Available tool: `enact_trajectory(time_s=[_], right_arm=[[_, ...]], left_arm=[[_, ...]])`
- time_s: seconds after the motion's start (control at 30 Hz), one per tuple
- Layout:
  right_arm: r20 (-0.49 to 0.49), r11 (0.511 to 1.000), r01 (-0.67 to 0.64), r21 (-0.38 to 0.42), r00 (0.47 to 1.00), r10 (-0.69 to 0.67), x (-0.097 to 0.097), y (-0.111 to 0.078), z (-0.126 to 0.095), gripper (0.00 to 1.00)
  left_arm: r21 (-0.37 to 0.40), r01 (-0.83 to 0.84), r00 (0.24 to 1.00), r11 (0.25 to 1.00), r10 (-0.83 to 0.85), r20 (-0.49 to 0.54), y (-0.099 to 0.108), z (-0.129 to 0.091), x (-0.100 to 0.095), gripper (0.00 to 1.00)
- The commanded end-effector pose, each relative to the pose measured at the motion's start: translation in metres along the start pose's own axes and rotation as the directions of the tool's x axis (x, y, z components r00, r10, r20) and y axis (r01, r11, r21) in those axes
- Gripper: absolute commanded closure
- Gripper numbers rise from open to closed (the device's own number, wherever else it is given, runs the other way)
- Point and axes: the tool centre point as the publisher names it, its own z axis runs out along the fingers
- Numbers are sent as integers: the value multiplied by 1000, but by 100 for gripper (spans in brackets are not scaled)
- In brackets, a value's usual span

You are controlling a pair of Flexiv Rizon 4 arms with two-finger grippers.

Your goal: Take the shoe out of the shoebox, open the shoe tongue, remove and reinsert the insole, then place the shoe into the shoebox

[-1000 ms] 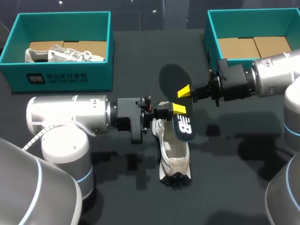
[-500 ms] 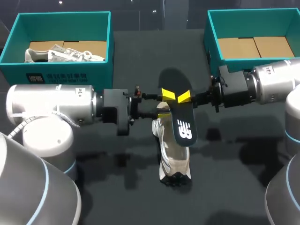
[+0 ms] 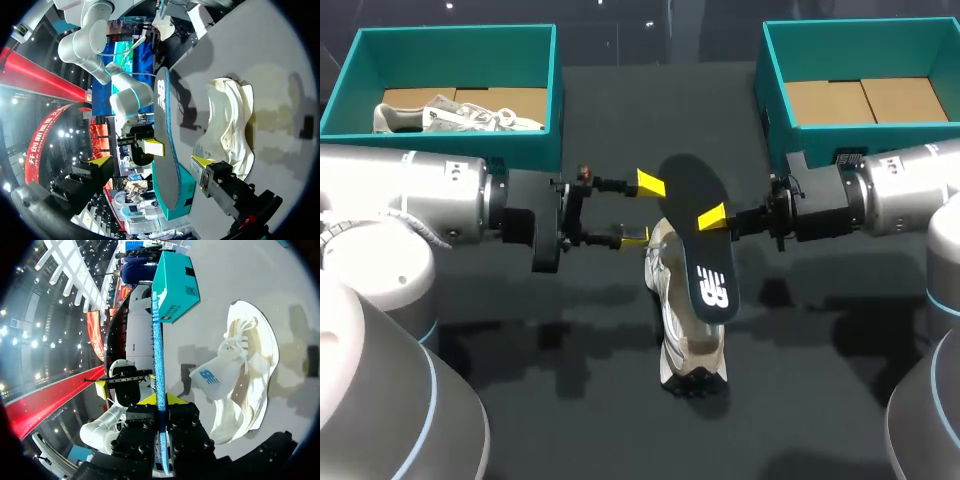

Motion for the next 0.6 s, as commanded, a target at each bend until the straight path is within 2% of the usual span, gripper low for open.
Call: enact_trajectory(time_s=[0.03, 0.2, 0.3, 0.33, 0.4, 0.6], right_arm=[[-4, 1000, -13, 4, 1000, 13, -5, -2, 2, 100], [-21, 1000, -26, 2, 999, 26, -12, -12, 5, 100], [-30, 999, -38, -4, 999, 38, -16, -18, 7, 100], [-33, 999, -41, -4, 999, 41, -16, -20, 8, 100], [-37, 999, -48, -7, 998, 48, -16, -23, 10, 100], [-38, 998, -54, -17, 998, 53, -14, -27, 11, 100]], left_arm=[[-9, 22, 990, 1000, -23, -136, 7, -10, -11, 0], [-51, 63, 968, 997, -74, -238, 21, -27, -15, 0], [-46, 67, 950, 997, -78, -302, 26, -35, -21, 0], [-20, 72, 940, 997, -74, -332, 28, -37, -24, 0], [-13, 14, 912, 1000, -18, -410, 31, -41, -31, 0], [-13, 14, 912, 1000, -18, -410, 31, -41, -31, 0]])
